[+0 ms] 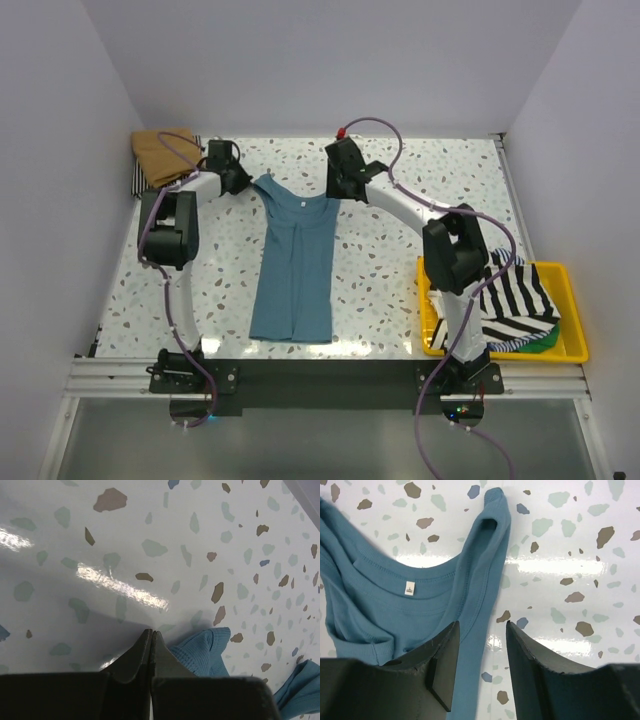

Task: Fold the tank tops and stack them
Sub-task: Fold the tank top

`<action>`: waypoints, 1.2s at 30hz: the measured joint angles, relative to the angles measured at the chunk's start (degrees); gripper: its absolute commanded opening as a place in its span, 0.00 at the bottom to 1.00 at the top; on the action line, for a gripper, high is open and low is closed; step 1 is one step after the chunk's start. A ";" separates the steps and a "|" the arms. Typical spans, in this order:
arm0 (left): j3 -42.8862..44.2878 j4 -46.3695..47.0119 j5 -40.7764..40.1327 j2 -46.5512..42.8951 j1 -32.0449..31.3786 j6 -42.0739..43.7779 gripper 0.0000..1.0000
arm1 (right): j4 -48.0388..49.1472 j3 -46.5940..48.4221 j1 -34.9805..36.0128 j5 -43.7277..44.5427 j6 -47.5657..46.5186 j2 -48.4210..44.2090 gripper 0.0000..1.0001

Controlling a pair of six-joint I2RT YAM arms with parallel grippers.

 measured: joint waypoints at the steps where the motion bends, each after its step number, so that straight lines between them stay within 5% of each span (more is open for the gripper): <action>1: 0.00 0.07 0.35 0.04 -0.28 0.07 0.00 | -0.02 0.00 -0.28 0.04 0.00 0.00 0.45; 36: 2.47 5.64 9.20 0.11 -4.42 -3.74 0.00 | 1.18 2.97 -4.15 -1.44 0.17 7.54 0.45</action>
